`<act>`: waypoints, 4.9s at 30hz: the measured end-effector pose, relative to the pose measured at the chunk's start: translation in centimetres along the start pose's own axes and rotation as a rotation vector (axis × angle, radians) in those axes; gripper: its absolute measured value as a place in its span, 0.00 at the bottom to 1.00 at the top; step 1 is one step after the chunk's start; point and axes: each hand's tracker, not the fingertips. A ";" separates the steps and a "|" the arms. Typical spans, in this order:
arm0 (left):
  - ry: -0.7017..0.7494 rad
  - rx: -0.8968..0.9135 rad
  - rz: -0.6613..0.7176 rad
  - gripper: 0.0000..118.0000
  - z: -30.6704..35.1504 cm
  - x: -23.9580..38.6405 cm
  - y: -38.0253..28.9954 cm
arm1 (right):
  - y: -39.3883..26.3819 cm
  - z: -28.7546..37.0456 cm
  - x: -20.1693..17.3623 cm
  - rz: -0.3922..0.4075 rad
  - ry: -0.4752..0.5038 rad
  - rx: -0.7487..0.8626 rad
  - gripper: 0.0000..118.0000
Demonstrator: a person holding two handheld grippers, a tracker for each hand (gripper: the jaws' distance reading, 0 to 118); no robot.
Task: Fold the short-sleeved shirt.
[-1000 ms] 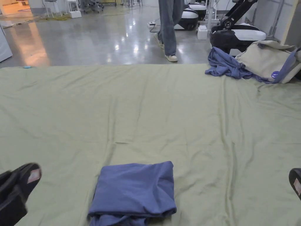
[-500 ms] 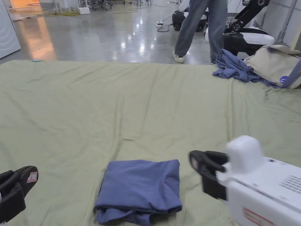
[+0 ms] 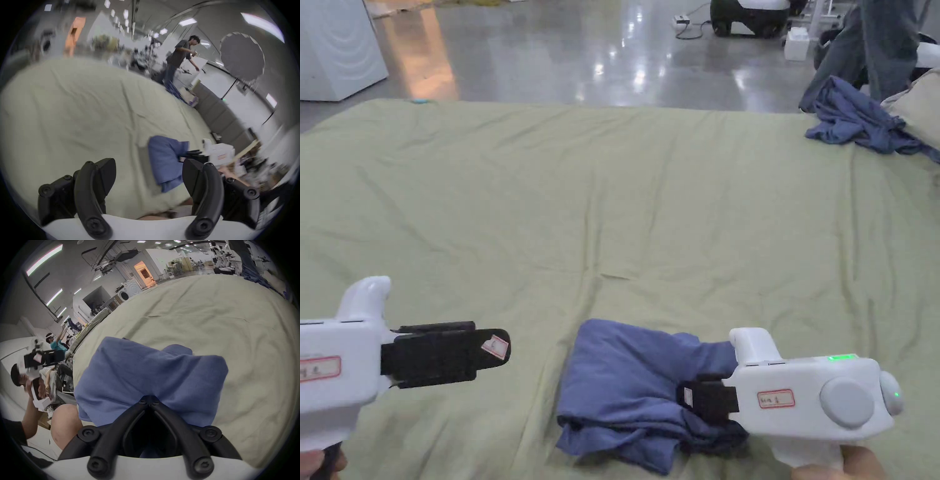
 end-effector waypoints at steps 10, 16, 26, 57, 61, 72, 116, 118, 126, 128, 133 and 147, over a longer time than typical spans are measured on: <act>-0.067 -0.299 0.213 0.80 -13.7 -0.5 2.3 | -0.3 -0.2 0.1 -0.018 0.023 0.004 0.02; -0.134 -0.339 0.223 0.80 -15.7 1.6 0.8 | -0.4 -0.2 0.9 -0.050 0.061 0.010 0.02; -0.103 -0.351 0.187 0.28 -16.6 2.1 1.2 | -0.3 1.1 0.7 -0.051 0.081 0.055 0.02; 0.222 -0.319 0.213 0.27 10.6 -26.9 15.4 | -5.3 12.0 -13.4 0.375 -0.612 0.539 0.02; 0.391 -0.249 0.304 0.27 17.4 -34.3 17.2 | -4.1 9.4 -14.3 0.368 -0.601 0.469 0.02; 0.441 -0.121 0.472 0.34 22.1 -41.3 16.5 | -0.7 8.9 -15.7 0.465 -0.682 0.386 0.02; 0.533 0.869 -0.532 0.00 0.6 15.8 -6.3 | -6.8 20.9 -8.3 0.241 -0.754 0.886 0.02; 0.547 0.870 -0.548 0.00 0.7 16.0 -6.3 | -6.7 20.9 -8.4 0.246 -0.767 0.890 0.02; 0.529 0.862 -0.547 0.00 0.6 15.8 -6.2 | -6.5 20.9 -8.4 0.247 -0.772 0.879 0.02; 0.414 0.875 -0.535 0.25 0.9 15.4 -6.2 | -6.5 20.5 -8.6 0.280 -0.806 0.872 0.14; 0.431 0.901 -0.490 1.00 0.7 15.6 -6.2 | -6.0 20.6 -7.9 0.224 -0.747 0.907 1.00; 0.407 0.787 -0.362 1.00 0.7 17.8 -3.2 | -5.3 21.3 -9.0 0.207 -0.727 0.923 1.00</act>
